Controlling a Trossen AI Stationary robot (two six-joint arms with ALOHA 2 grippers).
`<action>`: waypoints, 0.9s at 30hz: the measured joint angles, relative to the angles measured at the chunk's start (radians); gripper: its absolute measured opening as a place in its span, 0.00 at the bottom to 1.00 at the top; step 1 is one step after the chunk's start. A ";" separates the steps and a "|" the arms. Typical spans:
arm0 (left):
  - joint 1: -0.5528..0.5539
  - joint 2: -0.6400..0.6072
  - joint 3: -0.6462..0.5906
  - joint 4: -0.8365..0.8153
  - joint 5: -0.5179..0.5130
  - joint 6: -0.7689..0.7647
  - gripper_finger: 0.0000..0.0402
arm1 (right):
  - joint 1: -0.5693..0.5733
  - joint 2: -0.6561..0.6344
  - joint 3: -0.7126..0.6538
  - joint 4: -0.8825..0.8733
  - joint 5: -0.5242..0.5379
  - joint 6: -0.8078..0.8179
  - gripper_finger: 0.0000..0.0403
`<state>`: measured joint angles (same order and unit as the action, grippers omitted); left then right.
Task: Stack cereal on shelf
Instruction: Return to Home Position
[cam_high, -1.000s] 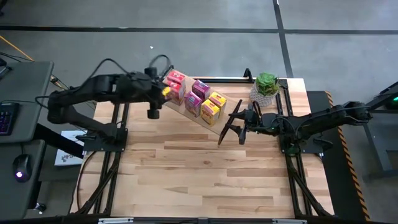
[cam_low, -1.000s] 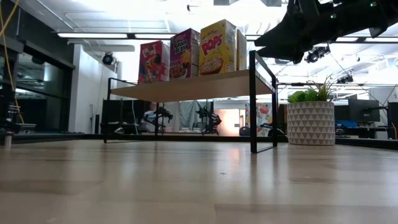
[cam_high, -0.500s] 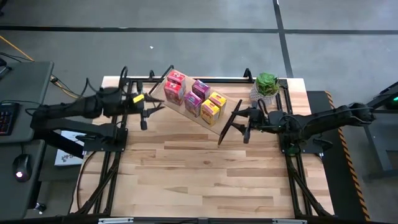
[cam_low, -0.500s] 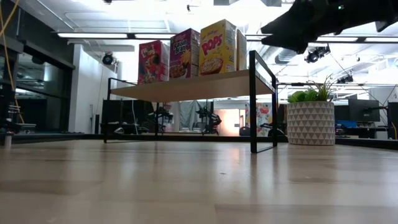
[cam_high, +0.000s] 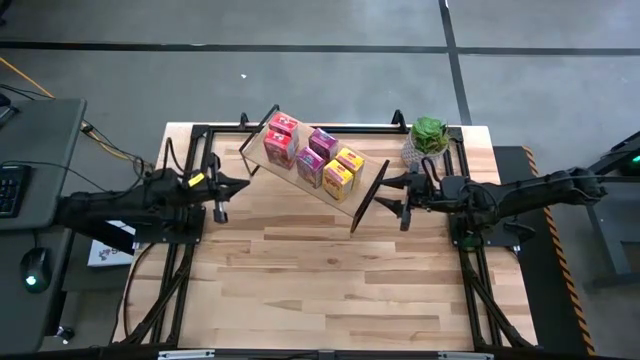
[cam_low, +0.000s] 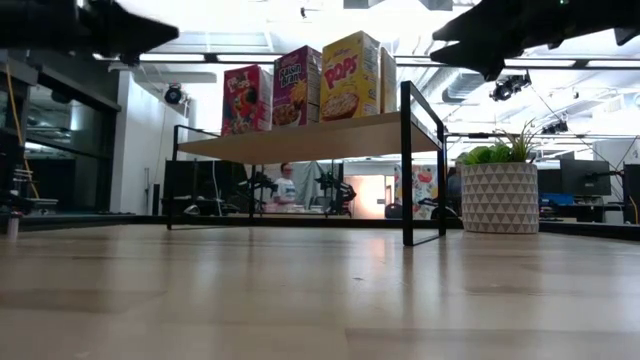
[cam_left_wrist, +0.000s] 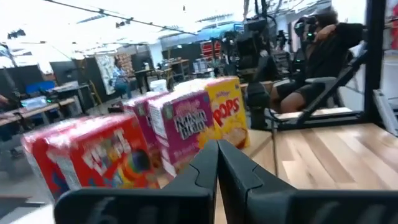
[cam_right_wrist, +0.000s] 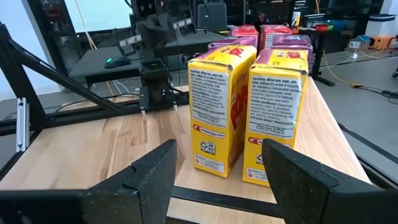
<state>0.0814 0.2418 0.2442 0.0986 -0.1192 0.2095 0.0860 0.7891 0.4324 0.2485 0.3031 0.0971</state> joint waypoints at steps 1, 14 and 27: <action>0.000 -0.020 -0.016 -0.009 0.011 -0.006 0.00 | 0.000 -0.002 0.000 0.001 0.000 0.000 0.57; 0.001 -0.150 -0.231 0.150 0.063 -0.067 0.00 | 0.000 -0.021 0.000 -0.007 0.017 -0.024 0.57; -0.013 -0.150 -0.232 0.022 0.102 -0.125 0.00 | 0.000 -0.101 0.000 -0.168 -0.012 -0.037 0.51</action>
<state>0.0689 0.0921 0.0120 0.1203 -0.0176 0.0840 0.0860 0.6886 0.4324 0.0810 0.2915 0.0599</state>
